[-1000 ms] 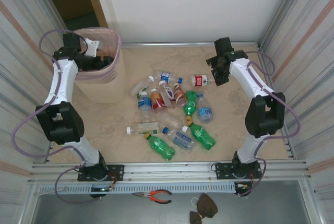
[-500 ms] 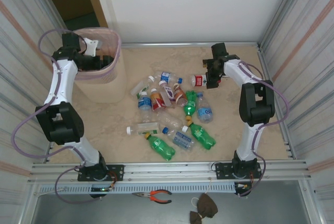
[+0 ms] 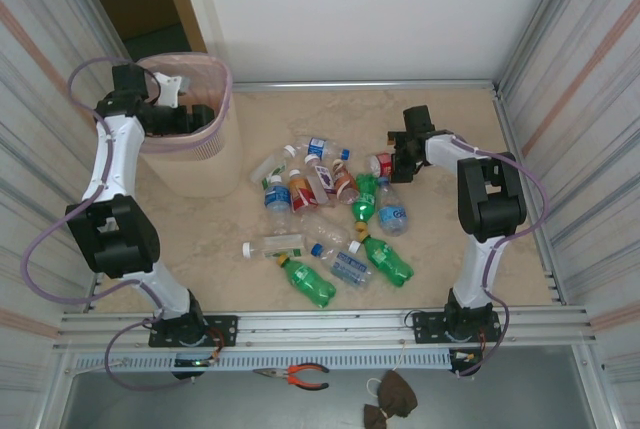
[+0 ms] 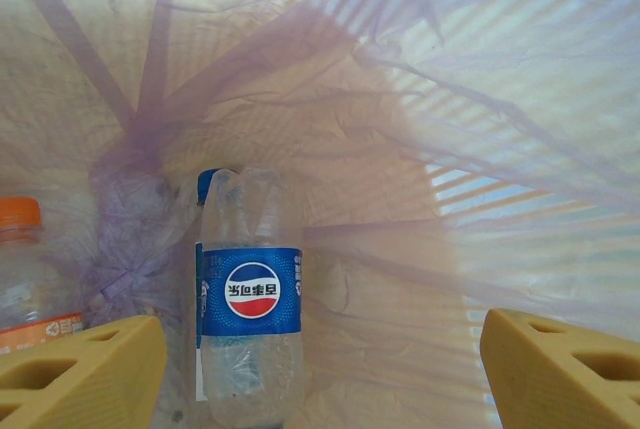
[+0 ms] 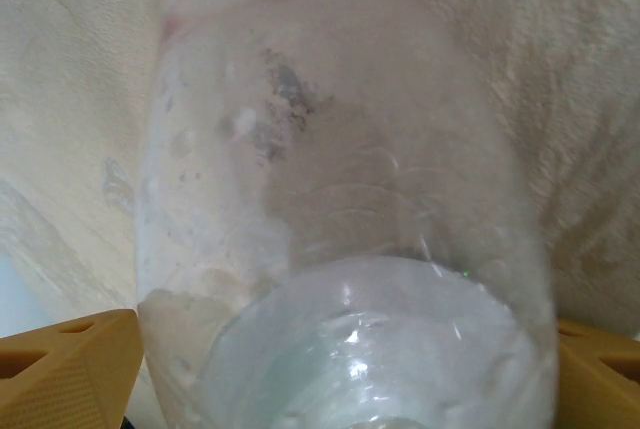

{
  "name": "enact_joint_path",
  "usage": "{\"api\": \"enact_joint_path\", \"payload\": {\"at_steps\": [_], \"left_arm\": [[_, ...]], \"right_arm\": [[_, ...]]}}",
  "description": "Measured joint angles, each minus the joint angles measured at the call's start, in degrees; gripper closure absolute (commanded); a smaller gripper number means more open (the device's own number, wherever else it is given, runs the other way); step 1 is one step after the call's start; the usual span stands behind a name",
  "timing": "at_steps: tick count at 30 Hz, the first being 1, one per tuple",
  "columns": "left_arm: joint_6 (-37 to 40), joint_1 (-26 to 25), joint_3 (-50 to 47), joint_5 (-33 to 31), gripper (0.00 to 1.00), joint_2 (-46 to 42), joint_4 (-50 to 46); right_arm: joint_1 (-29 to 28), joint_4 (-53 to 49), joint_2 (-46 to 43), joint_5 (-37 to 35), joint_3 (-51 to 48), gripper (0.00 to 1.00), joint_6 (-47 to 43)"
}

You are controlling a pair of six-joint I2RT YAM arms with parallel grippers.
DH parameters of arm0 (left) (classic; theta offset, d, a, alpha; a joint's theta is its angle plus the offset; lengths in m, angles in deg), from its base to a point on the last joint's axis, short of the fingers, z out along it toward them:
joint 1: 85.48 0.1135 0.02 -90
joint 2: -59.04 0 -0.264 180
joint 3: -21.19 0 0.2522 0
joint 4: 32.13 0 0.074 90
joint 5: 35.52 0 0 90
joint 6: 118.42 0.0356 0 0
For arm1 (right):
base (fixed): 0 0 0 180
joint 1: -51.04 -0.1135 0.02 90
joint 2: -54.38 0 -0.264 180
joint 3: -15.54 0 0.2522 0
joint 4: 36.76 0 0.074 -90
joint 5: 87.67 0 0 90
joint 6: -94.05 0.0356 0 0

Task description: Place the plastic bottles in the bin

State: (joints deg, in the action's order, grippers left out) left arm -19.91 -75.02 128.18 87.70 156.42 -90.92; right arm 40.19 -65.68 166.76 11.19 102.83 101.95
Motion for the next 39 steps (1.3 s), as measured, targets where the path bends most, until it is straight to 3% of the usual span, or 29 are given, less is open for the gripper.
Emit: {"api": "enact_joint_path", "payload": {"at_steps": [28, 39], "left_arm": [[0.0, 0.0, -0.17, 0.24, 0.18, 0.0, 0.37], [0.0, 0.11, -0.26, 0.17, 0.18, -0.11, 0.37]], "right_arm": [[0.02, 17.77, 0.09, -0.24, -6.36, 0.36, 1.84], [1.79, 23.89, -4.39, 1.05, -8.52, 0.38, -7.52]]}}
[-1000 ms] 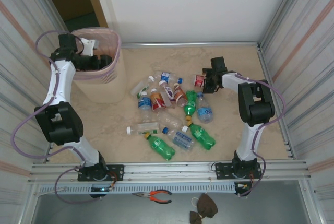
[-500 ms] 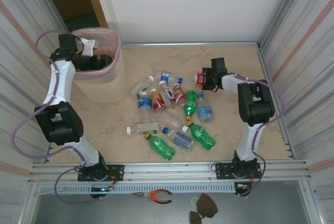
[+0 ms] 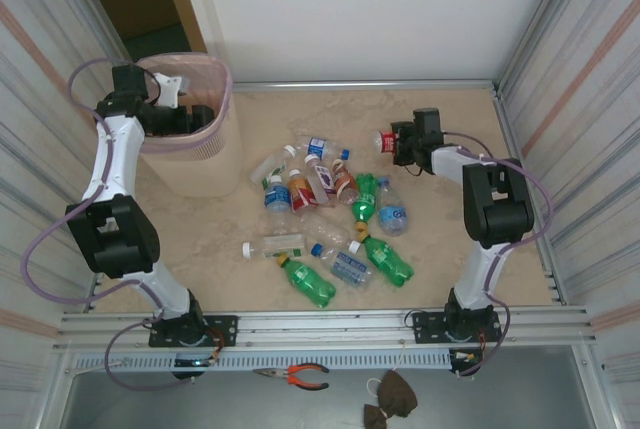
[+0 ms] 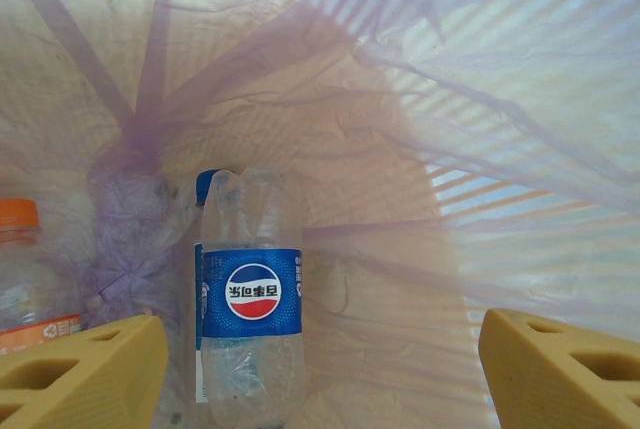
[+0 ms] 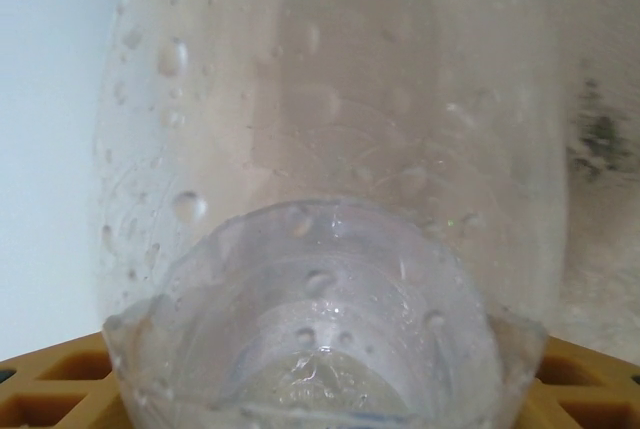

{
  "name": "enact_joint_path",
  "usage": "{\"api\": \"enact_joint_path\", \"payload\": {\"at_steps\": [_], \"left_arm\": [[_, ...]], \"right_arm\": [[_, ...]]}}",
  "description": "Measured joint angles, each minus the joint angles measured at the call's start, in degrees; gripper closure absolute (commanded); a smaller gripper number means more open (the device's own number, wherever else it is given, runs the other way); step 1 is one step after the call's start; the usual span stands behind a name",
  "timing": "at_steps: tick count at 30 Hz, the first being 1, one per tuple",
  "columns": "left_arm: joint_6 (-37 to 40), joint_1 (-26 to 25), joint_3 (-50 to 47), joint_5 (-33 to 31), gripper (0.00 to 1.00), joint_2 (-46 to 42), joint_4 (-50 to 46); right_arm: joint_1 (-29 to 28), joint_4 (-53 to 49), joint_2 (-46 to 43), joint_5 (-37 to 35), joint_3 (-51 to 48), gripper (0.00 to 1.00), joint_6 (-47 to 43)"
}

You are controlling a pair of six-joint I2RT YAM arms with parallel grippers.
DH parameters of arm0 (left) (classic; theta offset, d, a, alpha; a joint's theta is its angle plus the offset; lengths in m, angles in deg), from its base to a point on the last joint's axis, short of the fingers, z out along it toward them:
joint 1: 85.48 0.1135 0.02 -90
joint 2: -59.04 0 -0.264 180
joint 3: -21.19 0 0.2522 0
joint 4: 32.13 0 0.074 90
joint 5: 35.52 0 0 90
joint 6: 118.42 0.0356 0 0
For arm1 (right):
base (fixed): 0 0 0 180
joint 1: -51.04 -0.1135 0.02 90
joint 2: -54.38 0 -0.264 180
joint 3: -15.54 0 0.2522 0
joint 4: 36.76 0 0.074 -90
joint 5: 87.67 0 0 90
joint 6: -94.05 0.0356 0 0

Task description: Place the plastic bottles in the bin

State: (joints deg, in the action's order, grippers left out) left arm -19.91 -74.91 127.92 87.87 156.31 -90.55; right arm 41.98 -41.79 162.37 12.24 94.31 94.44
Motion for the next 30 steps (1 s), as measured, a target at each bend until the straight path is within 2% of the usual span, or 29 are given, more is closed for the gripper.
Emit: {"api": "enact_joint_path", "payload": {"at_steps": [7, 20, 30], "left_arm": [[0.0, 0.26, -1.03, -0.17, 0.18, -2.4, 0.85], [-3.89, 0.2, -5.03, 1.7, 0.17, -15.98, 10.49], [-4.35, -12.5, -0.83, 5.35, 0.13, -24.02, 11.87]], "right_arm": [[1.18, 2.36, -6.6, 5.38, -0.11, 0.38, -12.81], [-1.79, 1.42, -30.51, 12.41, -1.92, 0.4, -46.77], [-6.64, -1.14, -40.28, 26.69, -1.88, 0.4, -67.52]]}}
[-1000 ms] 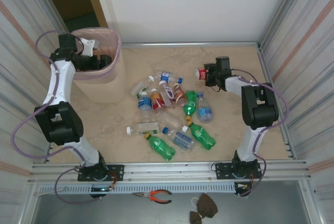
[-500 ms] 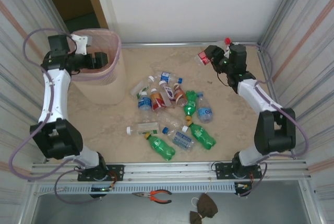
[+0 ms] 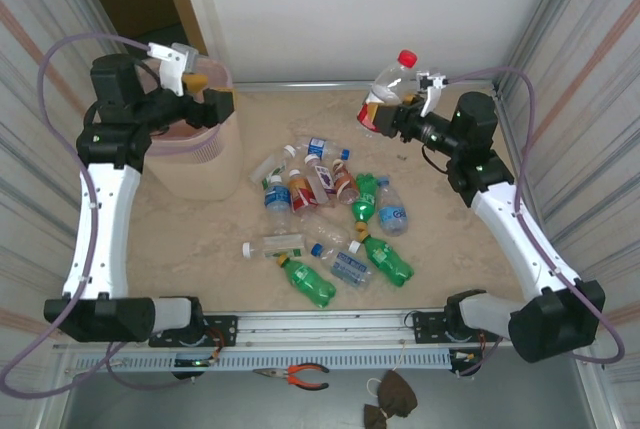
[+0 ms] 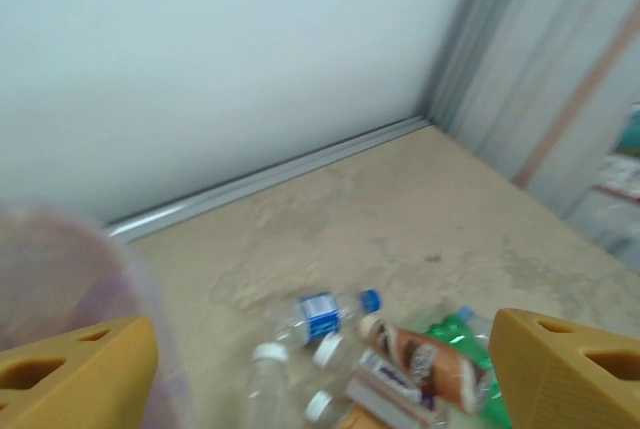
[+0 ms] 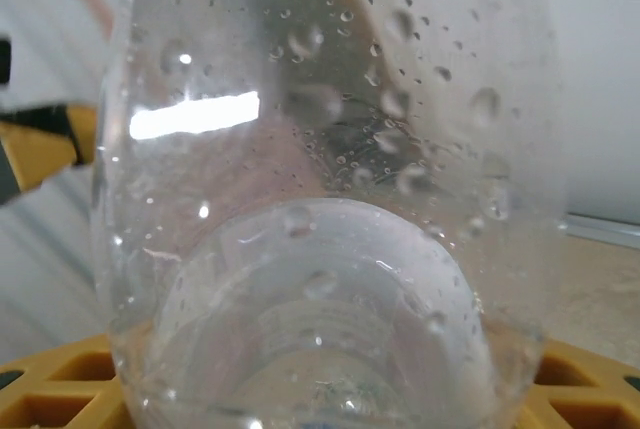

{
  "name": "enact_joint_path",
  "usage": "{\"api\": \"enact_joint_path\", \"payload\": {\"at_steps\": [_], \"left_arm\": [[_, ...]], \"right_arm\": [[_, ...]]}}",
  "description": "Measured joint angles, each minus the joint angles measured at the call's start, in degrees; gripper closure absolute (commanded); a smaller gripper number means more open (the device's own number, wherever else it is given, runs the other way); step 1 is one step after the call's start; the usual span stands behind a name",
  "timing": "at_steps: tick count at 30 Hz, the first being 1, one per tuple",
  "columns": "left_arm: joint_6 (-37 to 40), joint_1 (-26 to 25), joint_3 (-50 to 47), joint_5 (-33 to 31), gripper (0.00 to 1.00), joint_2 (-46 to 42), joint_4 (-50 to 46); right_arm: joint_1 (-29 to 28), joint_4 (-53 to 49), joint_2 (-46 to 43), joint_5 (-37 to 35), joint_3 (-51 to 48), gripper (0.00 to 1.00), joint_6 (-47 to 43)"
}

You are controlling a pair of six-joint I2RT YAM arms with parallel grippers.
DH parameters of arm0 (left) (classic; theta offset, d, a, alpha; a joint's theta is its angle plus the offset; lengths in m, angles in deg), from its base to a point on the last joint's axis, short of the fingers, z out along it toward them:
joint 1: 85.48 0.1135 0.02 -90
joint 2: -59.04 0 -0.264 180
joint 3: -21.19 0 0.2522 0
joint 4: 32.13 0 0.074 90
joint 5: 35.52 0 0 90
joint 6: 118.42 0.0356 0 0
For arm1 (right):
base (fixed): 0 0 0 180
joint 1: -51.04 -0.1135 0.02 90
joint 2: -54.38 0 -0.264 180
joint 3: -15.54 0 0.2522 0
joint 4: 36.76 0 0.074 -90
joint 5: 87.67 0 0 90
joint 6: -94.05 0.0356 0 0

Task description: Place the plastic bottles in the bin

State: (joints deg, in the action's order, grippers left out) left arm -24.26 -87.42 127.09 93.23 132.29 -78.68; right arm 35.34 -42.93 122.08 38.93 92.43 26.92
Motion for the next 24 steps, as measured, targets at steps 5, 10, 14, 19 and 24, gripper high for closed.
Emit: {"api": "enact_joint_path", "payload": {"at_steps": [5, 10, 14, 19, 24], "left_arm": [[-0.31, -9.55, 3.52, 3.28, 0.13, -1.66, 0.35], [-0.37, -20.35, 6.75, 5.7, 0.13, -0.79, 1.31], [-0.37, -27.45, 10.16, 6.75, 0.13, 1.88, 1.75], [-0.37, -33.86, 14.25, 6.88, 0.14, 6.82, 1.79], [-0.33, -37.51, 17.38, 6.88, 0.14, 11.39, 1.38]], "right_arm": [[-3.3, -4.63, -1.36, 7.04, 1.05, 0.4, -8.26], [-6.64, -8.35, -3.26, 11.98, 2.1, 0.39, -14.64], [-9.31, -10.67, -4.0, 14.23, 2.89, 0.39, -18.27], [-11.45, -13.16, -4.0, 14.49, 3.45, 0.39, -20.94], [-12.22, -14.29, -4.0, 14.45, 4.04, 0.4, -22.12]]}}
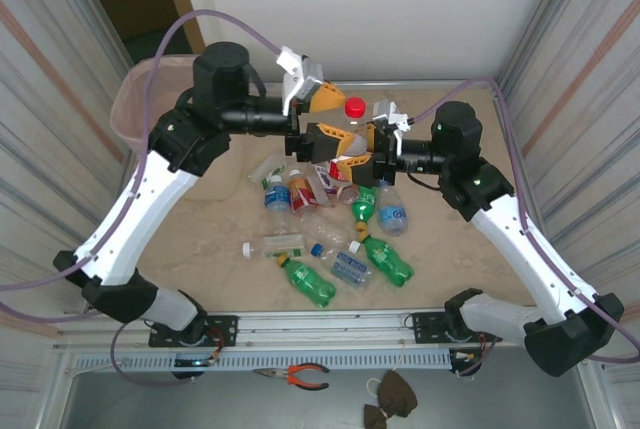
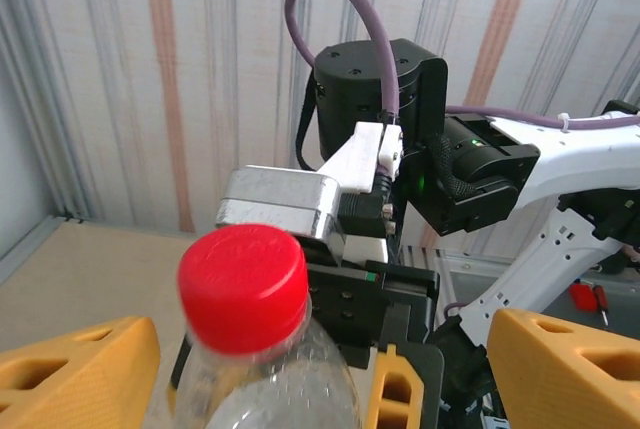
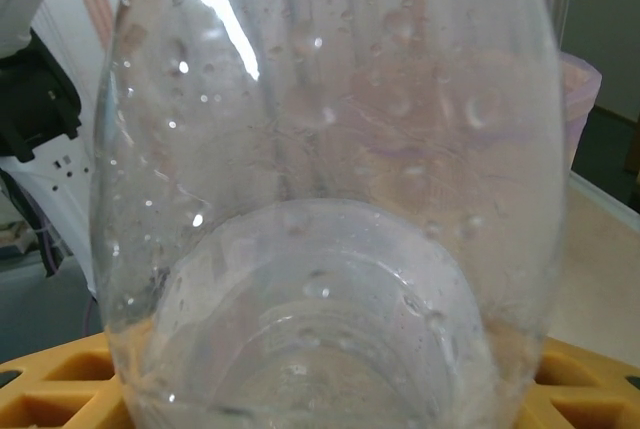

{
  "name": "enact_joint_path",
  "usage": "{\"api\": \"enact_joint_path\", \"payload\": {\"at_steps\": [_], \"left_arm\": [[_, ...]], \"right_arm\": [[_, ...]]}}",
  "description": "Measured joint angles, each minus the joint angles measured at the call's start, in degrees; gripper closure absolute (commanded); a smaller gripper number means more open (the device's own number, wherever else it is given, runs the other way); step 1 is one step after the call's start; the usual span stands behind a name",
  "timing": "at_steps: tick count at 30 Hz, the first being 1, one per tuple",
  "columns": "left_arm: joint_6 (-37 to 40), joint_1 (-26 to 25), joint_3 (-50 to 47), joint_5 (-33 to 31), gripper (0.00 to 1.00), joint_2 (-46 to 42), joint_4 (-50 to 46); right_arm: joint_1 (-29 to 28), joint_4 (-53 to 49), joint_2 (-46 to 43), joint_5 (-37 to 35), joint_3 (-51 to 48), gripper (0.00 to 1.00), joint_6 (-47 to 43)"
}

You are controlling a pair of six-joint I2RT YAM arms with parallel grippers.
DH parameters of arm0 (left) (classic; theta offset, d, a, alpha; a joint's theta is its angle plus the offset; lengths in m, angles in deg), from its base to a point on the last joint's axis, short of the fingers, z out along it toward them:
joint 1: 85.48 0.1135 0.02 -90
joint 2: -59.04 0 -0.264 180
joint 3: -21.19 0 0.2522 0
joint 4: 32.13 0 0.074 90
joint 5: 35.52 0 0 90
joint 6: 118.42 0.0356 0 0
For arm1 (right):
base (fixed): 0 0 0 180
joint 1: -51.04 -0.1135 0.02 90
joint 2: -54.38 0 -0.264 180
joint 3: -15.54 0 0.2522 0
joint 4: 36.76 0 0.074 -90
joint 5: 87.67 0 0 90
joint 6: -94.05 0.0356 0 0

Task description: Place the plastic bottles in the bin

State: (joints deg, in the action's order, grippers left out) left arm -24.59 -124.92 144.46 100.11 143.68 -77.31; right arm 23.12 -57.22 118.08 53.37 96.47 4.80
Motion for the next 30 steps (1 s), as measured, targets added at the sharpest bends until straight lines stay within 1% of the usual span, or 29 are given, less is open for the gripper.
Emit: {"api": "enact_joint_path", "payload": {"at_steps": [6, 15, 21, 30], "left_arm": [[1.38, -0.28, 0.76, 0.02, 0.12, 2.32, -2.54], [5.05, -0.28, 0.87, 3.89, 0.16, 2.91, -7.39], [7.45, -0.28, 0.72, 5.7, 0.22, 2.91, -9.53], [9.38, -0.28, 0.28, 5.81, 0.38, 2.91, -10.43]], "right_arm": [[-0.98, -0.13, 0.0, 0.24, 0.98, 0.4, -0.39], [-2.1, -0.48, 0.09, 0.46, 2.25, 0.41, -1.03], [-2.99, -0.48, 0.72, 1.33, 3.39, 0.41, -1.27], [-4.02, -1.22, 0.87, 1.27, 3.5, 0.41, -1.27]]}}
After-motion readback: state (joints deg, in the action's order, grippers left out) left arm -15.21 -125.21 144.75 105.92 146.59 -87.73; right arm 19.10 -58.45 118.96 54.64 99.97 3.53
